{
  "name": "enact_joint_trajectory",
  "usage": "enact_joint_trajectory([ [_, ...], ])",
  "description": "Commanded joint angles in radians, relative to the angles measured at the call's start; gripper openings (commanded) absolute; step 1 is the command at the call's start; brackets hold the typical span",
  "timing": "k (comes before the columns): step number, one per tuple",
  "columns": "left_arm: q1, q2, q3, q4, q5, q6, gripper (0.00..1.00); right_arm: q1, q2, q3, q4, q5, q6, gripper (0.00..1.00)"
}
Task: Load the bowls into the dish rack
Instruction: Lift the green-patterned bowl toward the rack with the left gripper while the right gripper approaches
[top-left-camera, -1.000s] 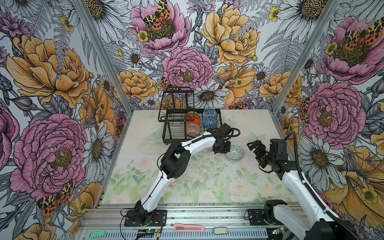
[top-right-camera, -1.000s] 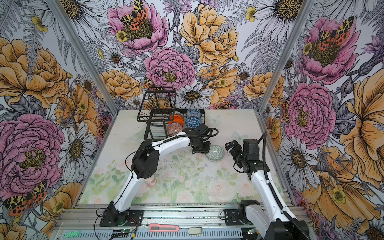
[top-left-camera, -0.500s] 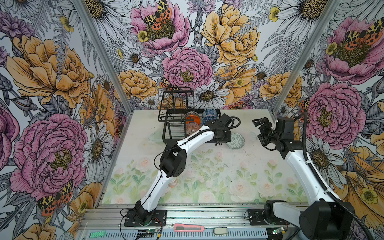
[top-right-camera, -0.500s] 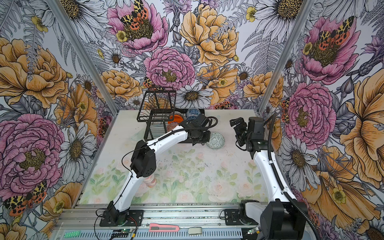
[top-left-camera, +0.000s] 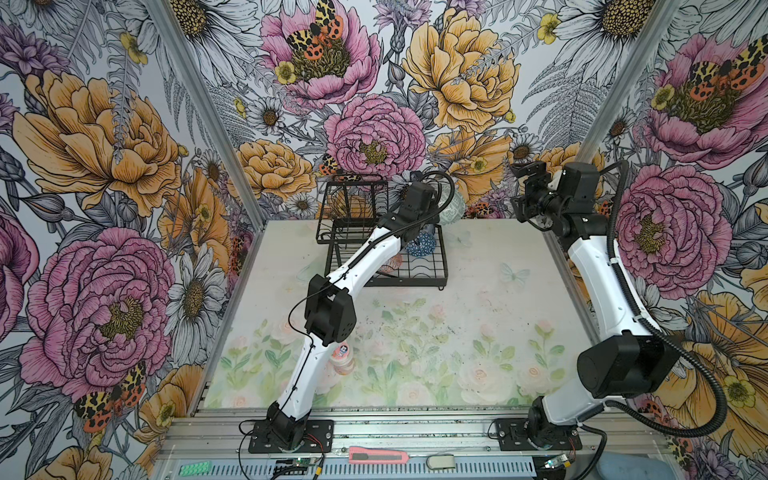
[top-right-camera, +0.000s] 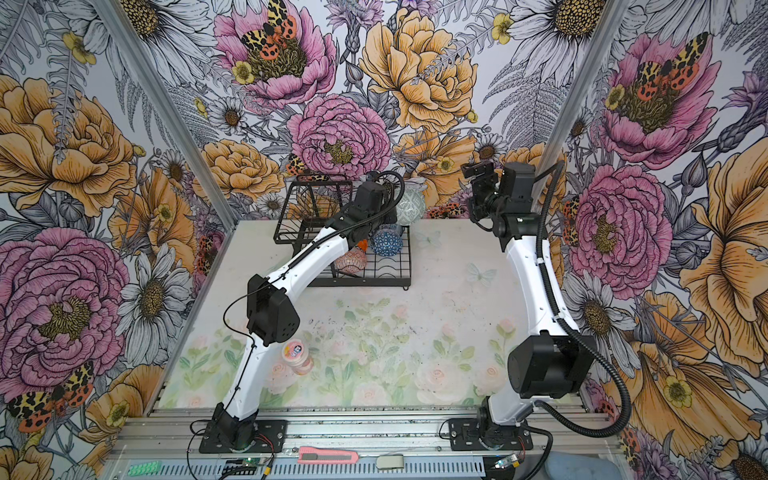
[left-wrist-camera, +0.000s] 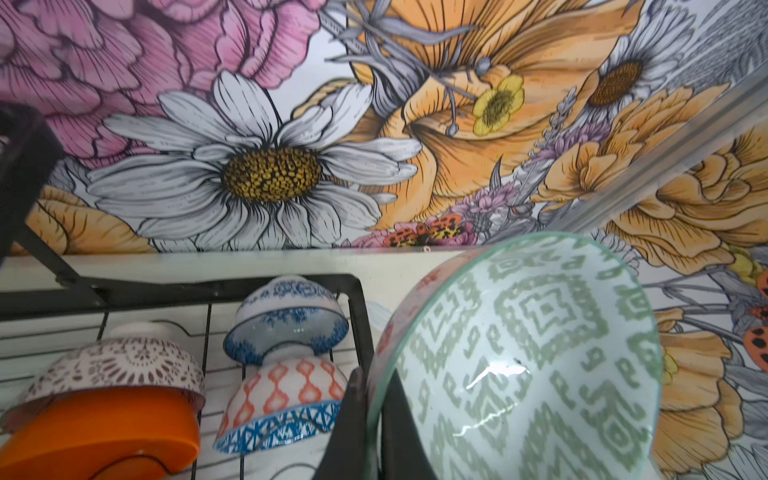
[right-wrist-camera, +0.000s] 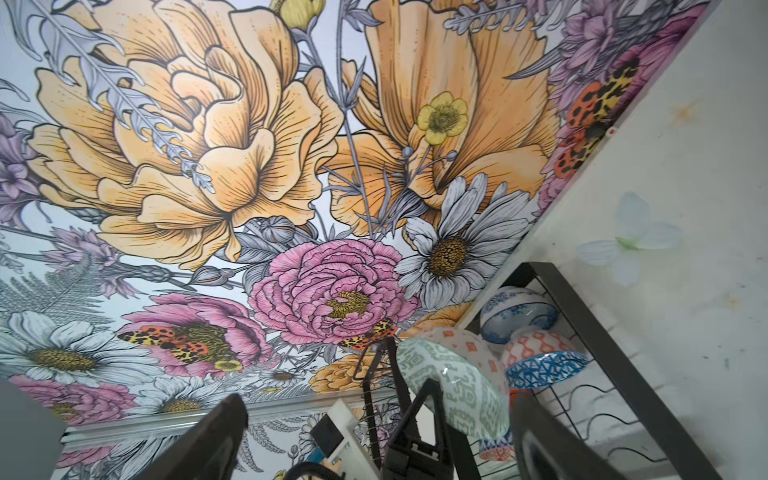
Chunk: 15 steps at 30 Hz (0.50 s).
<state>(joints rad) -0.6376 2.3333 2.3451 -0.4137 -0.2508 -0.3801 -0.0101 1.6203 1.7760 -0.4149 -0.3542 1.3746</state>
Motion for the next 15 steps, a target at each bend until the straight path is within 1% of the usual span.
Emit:
enact_joint_trajectory([
  [1,-0.009,-0.075,-0.078,0.356,-0.071,0.072,0.00,0.036,0.062,0.099,-0.001,-0.023,0.068,0.99],
  [4,-0.008,-0.101,-0.209,0.595,-0.088,0.110,0.00,0.071,0.109,0.159,0.002,-0.030,0.111,0.99],
  [6,-0.012,-0.115,-0.313,0.811,-0.079,0.152,0.00,0.100,0.134,0.195,0.002,-0.028,0.126,0.99],
  [7,-0.013,-0.115,-0.335,0.862,-0.079,0.162,0.00,0.111,0.145,0.206,0.002,-0.026,0.133,1.00],
  [11,-0.017,-0.128,-0.374,0.908,-0.088,0.175,0.00,0.143,0.174,0.217,0.005,-0.027,0.191,0.99],
  [15,-0.026,-0.146,-0.443,1.000,-0.094,0.225,0.00,0.167,0.190,0.214,0.009,-0.037,0.252,0.97],
])
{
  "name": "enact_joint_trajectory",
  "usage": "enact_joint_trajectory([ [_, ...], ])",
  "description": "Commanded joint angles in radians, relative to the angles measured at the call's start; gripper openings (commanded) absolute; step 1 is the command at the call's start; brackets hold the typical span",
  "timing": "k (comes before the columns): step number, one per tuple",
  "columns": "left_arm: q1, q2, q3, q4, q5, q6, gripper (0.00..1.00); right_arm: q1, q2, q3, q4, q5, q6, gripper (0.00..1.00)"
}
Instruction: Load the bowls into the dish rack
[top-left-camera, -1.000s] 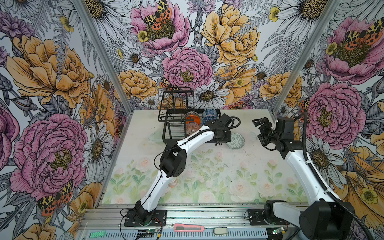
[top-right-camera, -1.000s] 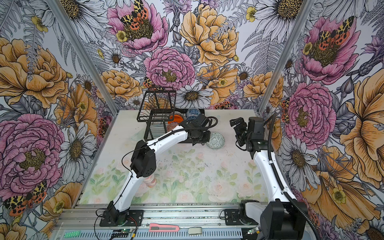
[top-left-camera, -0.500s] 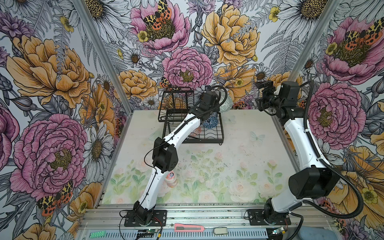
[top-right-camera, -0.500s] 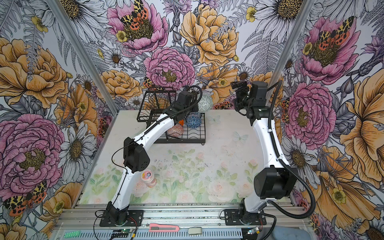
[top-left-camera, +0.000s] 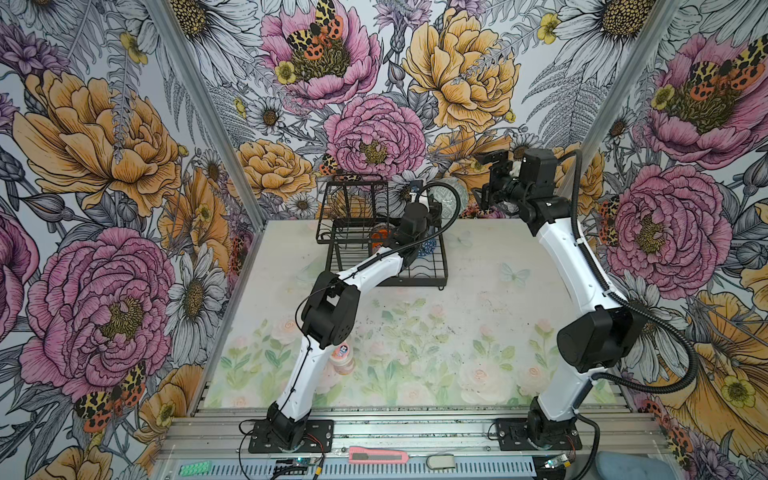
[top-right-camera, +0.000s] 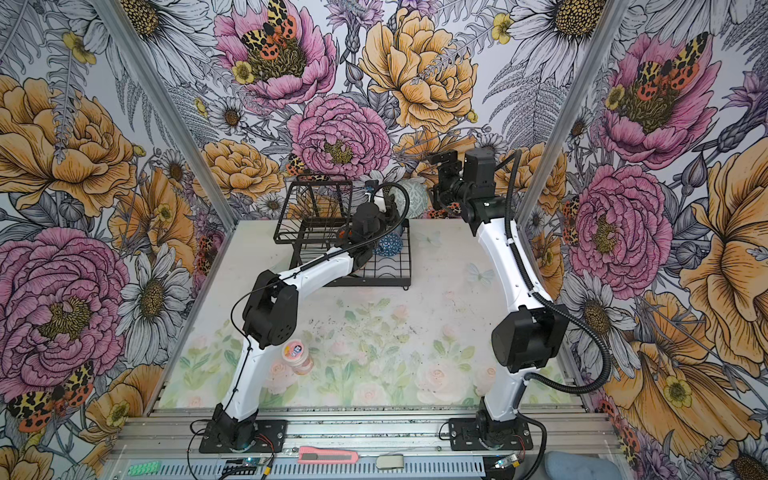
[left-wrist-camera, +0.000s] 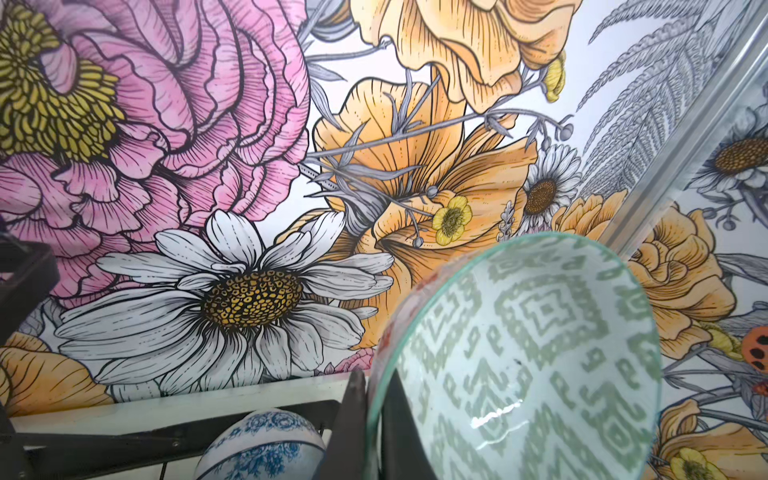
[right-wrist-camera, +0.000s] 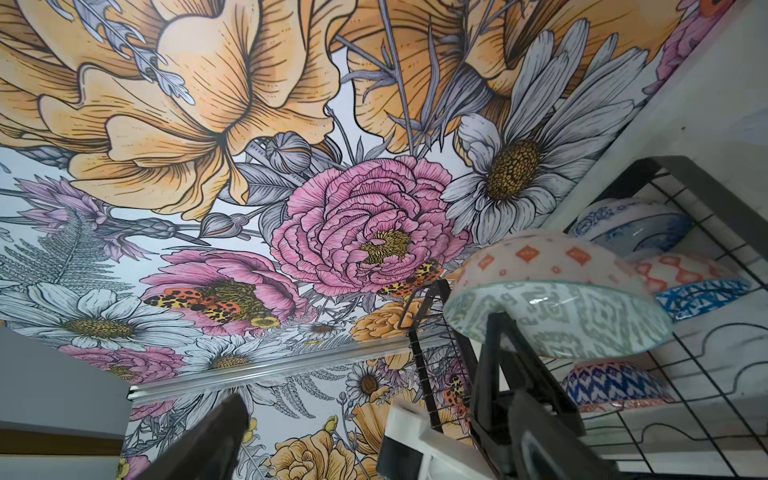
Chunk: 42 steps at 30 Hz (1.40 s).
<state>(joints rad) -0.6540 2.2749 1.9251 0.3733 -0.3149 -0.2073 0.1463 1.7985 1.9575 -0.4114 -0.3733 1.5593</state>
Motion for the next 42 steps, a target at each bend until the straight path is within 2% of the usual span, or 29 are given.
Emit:
enact_joint_trajectory([
  [1,-0.013,-0.091,-0.036,0.232,-0.037,0.062,0.00,0.015,0.016,0.032,0.006,-0.019,0.077,0.96],
  [9,-0.046,-0.117,-0.120,0.345,-0.071,0.133,0.00,0.046,0.042,0.034,0.027,-0.010,0.156,0.80],
  [20,-0.073,-0.139,-0.165,0.369,-0.164,0.180,0.00,0.065,0.068,0.032,0.037,0.057,0.246,0.63],
  [23,-0.082,-0.153,-0.197,0.393,-0.187,0.190,0.00,0.065,0.077,0.033,0.044,0.074,0.261,0.55],
  [27,-0.088,-0.167,-0.231,0.426,-0.211,0.207,0.00,0.066,0.099,0.048,0.046,0.067,0.272,0.39],
  [34,-0.103,-0.174,-0.216,0.436,-0.231,0.253,0.00,0.073,0.145,0.100,0.045,0.038,0.286,0.29],
  [42,-0.112,-0.169,-0.188,0.424,-0.227,0.267,0.00,0.074,0.170,0.143,0.045,0.024,0.284,0.05],
])
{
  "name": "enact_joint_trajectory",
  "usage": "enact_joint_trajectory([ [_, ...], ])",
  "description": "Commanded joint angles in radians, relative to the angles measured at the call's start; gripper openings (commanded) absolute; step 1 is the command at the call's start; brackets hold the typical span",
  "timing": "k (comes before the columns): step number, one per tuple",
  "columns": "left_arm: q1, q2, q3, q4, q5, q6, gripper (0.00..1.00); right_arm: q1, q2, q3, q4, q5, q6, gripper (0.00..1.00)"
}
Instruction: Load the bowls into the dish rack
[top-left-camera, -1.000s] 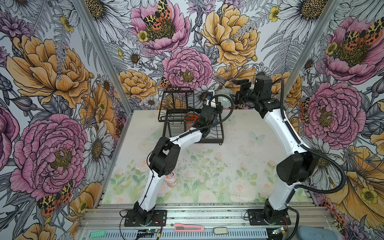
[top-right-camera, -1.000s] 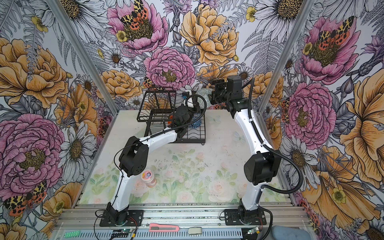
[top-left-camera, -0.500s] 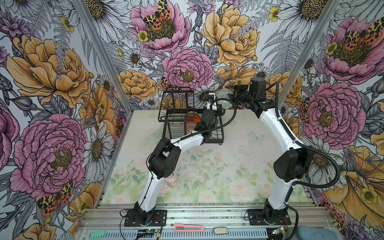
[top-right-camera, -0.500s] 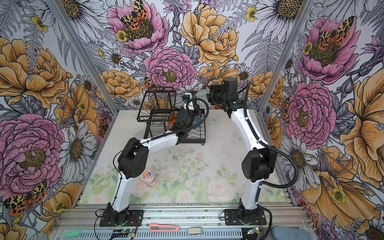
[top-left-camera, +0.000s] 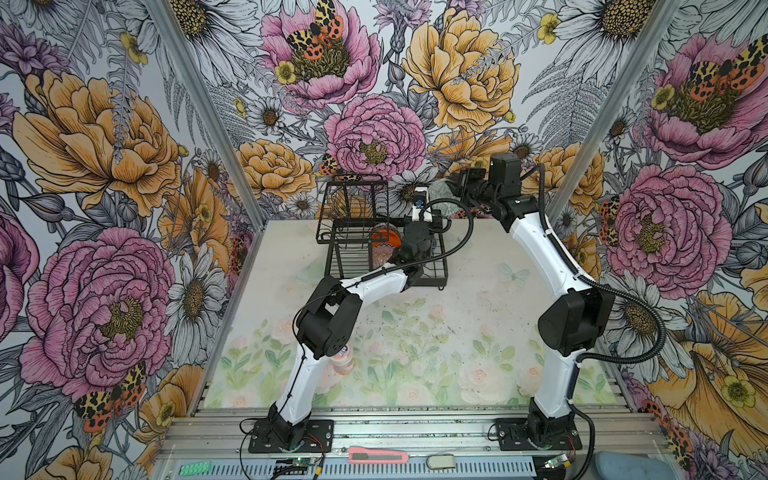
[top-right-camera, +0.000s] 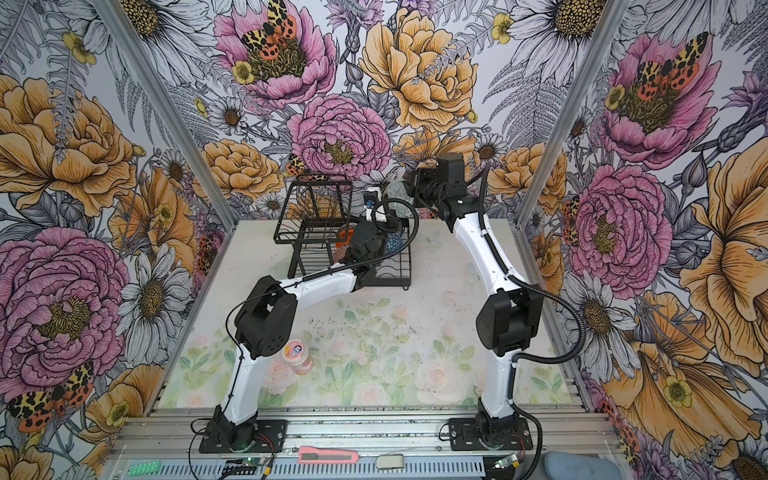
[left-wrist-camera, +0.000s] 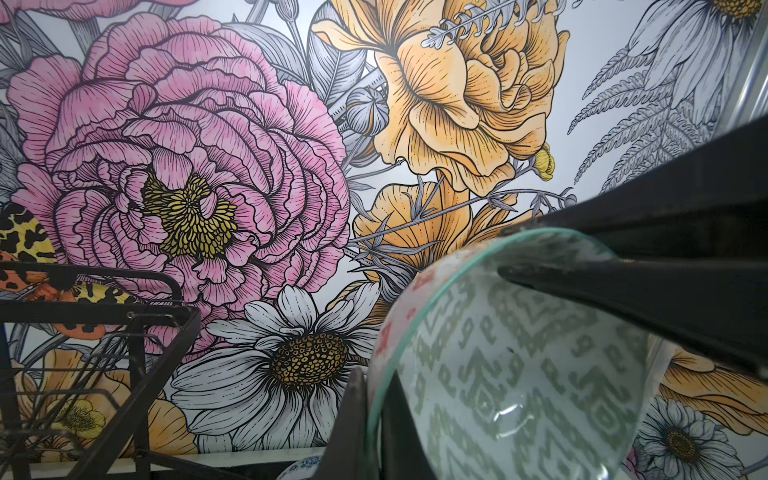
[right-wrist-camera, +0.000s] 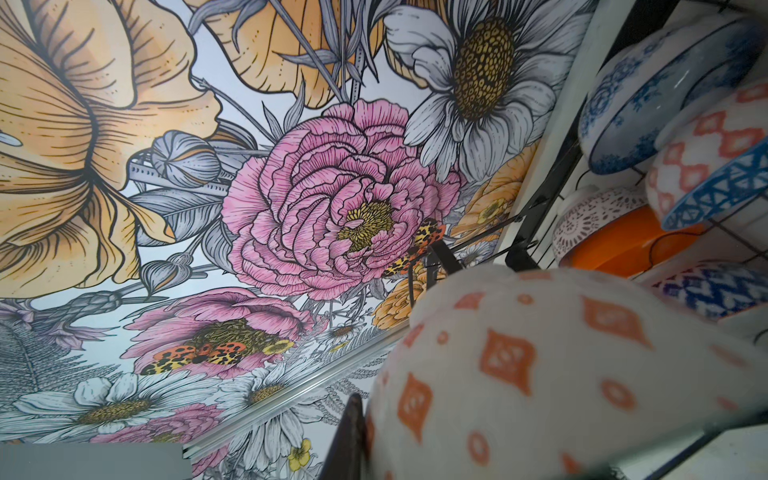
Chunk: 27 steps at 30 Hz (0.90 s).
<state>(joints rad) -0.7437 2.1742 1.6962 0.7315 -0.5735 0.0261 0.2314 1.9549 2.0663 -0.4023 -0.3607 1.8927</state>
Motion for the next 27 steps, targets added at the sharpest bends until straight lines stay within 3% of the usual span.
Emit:
enact_joint_trajectory([
  [1,-0.022,-0.071,0.043,0.058,0.031,0.034,0.00,-0.011,0.013,0.035,0.035,0.010,-0.050,0.02],
  [9,-0.025,-0.080,0.062,0.008,0.033,0.034,0.09,-0.011,0.021,0.072,0.037,0.008,-0.081,0.00],
  [11,-0.026,-0.079,0.067,-0.002,0.021,0.031,0.22,-0.011,0.022,0.077,0.038,0.006,-0.085,0.00],
  [21,-0.041,-0.087,0.077,-0.045,-0.002,0.021,0.45,-0.018,0.033,0.101,0.050,0.005,-0.103,0.00],
  [25,-0.045,-0.115,0.051,-0.058,-0.030,0.025,0.66,-0.035,0.037,0.101,0.069,0.008,-0.112,0.00],
  [27,-0.048,-0.138,0.031,-0.077,-0.042,0.024,0.92,-0.044,0.039,0.101,0.083,0.009,-0.122,0.00],
])
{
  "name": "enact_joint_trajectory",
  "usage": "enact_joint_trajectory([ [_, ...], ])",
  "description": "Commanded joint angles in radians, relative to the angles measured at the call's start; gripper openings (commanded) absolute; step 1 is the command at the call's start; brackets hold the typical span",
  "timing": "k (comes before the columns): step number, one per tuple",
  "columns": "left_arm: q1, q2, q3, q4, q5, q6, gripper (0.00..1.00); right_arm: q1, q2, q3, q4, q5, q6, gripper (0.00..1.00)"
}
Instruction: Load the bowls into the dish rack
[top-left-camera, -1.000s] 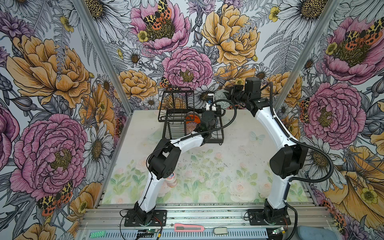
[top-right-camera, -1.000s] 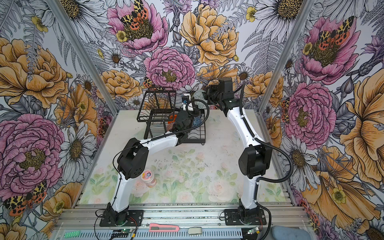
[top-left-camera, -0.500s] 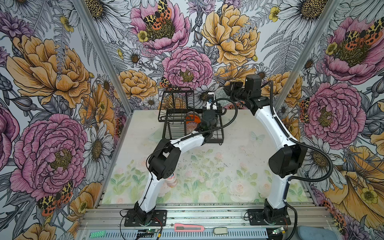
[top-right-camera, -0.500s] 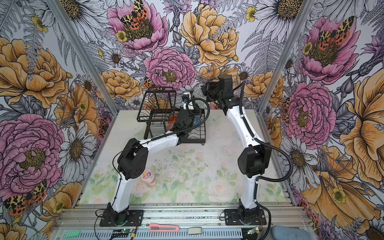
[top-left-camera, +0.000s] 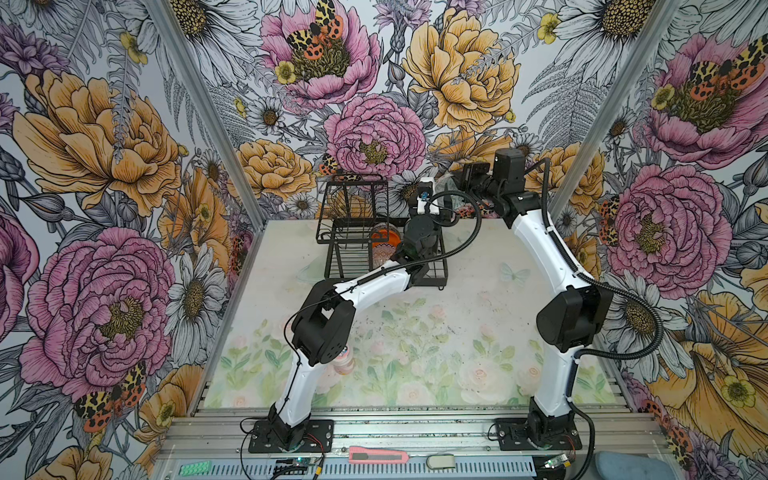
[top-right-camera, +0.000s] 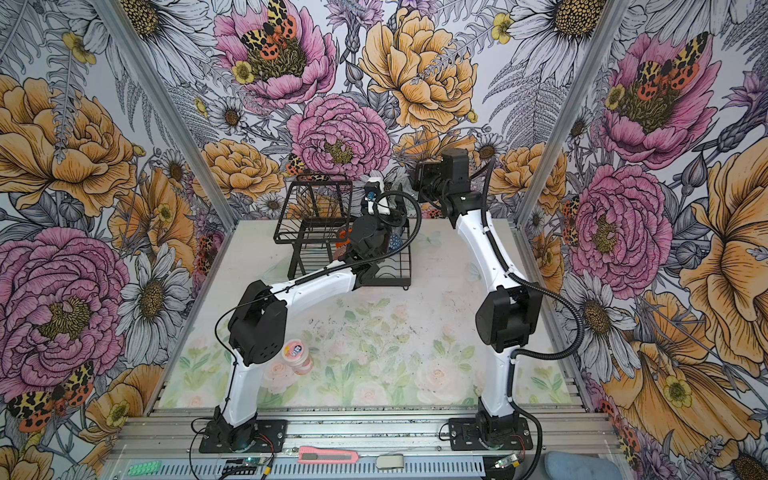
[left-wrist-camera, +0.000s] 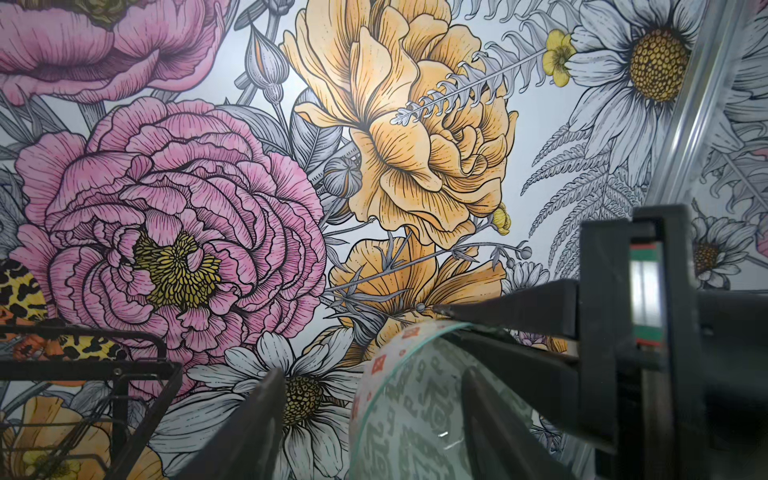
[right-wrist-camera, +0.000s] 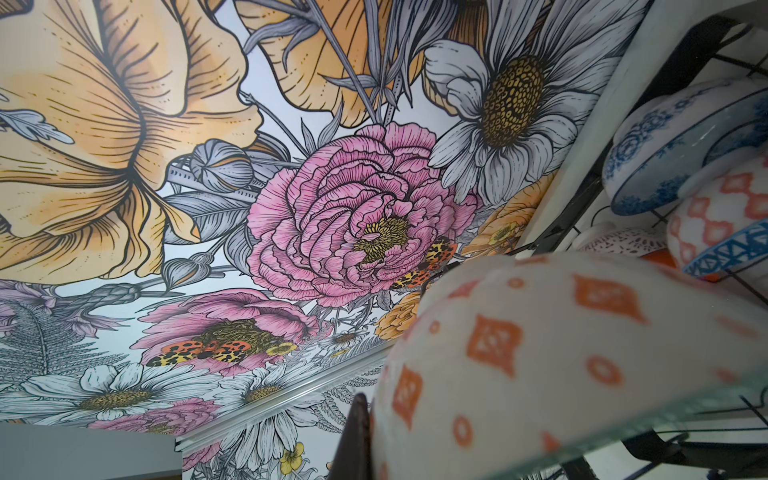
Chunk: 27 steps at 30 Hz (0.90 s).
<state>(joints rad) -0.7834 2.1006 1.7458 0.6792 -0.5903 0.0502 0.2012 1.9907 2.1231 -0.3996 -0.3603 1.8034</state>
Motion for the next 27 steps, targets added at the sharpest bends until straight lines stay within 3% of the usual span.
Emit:
enact_joint_trajectory([
  [1,-0.010,-0.076,-0.028,-0.036,-0.029,-0.001,0.98,-0.018,0.006,0.048,0.087,0.011,-0.040,0.00],
  [6,-0.010,-0.148,-0.066,-0.137,-0.063,-0.032,0.98,-0.033,0.014,0.052,0.103,0.012,-0.085,0.00],
  [10,0.010,-0.208,-0.039,-0.364,-0.045,-0.141,0.99,-0.043,0.022,0.074,0.104,0.003,-0.167,0.00],
  [14,0.051,-0.270,-0.022,-0.592,0.057,-0.291,0.99,-0.054,0.022,0.065,0.105,-0.008,-0.232,0.00],
  [20,0.113,-0.346,0.042,-0.830,0.268,-0.364,0.99,-0.056,0.008,0.037,0.103,0.005,-0.371,0.00],
  [27,0.189,-0.408,0.004,-0.925,0.428,-0.458,0.99,-0.028,-0.018,-0.049,0.104,0.006,-0.500,0.00],
])
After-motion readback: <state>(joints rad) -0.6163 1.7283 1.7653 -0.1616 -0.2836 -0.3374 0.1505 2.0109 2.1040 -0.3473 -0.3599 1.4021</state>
